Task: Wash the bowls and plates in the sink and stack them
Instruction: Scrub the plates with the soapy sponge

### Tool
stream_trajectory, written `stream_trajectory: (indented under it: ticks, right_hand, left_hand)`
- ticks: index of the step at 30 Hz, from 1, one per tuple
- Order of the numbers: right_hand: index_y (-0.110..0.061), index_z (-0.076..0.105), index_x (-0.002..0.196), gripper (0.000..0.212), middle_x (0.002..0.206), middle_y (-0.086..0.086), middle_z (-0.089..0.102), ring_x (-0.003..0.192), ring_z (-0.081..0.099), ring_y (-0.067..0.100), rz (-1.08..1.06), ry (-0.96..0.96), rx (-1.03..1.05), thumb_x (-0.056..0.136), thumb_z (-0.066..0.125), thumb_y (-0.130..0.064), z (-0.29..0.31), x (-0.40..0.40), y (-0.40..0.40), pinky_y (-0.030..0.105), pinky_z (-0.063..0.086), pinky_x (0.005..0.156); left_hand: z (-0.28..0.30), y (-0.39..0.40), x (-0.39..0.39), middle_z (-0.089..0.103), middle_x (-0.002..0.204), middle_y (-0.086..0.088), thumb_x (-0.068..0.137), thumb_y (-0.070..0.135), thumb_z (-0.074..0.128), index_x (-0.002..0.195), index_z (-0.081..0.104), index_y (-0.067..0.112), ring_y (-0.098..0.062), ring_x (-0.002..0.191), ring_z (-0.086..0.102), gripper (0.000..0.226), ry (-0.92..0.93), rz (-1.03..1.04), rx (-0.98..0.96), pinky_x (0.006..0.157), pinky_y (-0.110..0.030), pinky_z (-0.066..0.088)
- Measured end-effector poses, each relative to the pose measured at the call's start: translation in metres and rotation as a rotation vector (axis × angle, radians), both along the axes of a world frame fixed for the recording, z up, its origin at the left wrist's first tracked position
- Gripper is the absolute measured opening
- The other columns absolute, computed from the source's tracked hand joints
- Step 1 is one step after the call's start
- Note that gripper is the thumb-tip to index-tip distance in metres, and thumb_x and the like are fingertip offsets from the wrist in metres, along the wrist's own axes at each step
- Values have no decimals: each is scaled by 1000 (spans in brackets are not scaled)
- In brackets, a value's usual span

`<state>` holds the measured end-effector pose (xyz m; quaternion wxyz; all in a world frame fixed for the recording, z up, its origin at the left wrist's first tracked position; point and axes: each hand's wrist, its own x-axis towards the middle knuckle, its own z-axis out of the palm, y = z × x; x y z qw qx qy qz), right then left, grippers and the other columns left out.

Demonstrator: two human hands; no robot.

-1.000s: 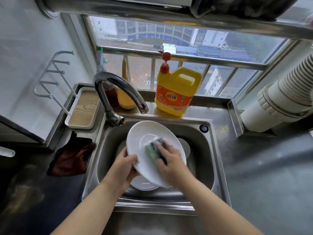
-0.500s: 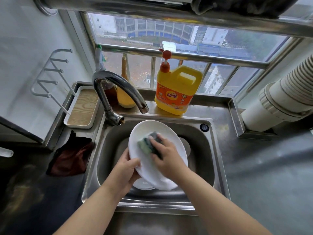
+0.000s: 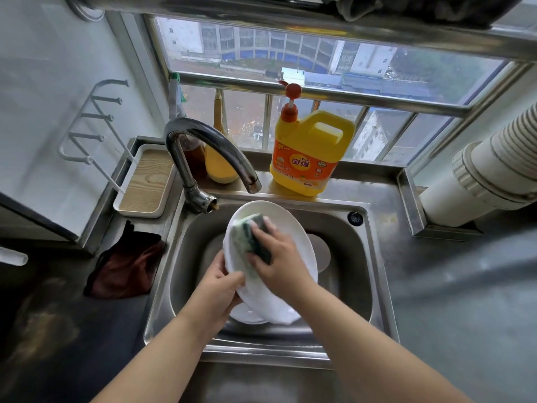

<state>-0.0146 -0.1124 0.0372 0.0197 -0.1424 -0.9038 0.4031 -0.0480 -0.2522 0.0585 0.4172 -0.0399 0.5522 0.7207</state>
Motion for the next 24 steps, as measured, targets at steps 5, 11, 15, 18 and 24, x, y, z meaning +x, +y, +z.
stream_trajectory:
  ticks: [5,11,15,18,24]
  right_hand:
    - [-31,37,144,58,157,-2,21,134,27,23,-73,-52,129,92,58,-22,-9,-3,23,28,16,113]
    - [-31,28,149,57,159,1,17,135,25,33,-165,-494,274,95,46,-28,-26,31,60,39,24,112]
    - [-28,34,147,57,155,0,27,132,30,28,-157,-431,94,92,51,-31,-16,55,37,33,25,111]
    - [-29,40,143,55,154,-1,27,133,26,20,-122,-246,41,91,55,-28,-6,70,10,23,19,110]
    - [-31,44,141,60,151,0,34,133,33,20,-173,-135,76,85,65,-25,-8,85,19,25,24,111]
  left_hand:
    - [0,-7,-1,71,93,-4,68,-6,54,119,56,24,-19,84,69,59,-10,37,-35,63,-28,57]
    - [-8,-10,-15,58,120,-13,81,-18,38,122,52,27,-33,107,58,63,-91,230,-37,65,-35,55]
    - [-12,-14,-26,59,117,-13,79,-19,34,123,50,28,-33,105,57,66,-134,353,1,69,-40,52]
    - [-15,-9,-28,60,119,-13,79,-17,34,118,54,29,-33,107,58,64,-164,389,29,69,-41,53]
    - [-22,-14,-30,58,127,-15,84,-10,37,135,46,23,-36,112,57,61,-247,369,56,66,-42,58]
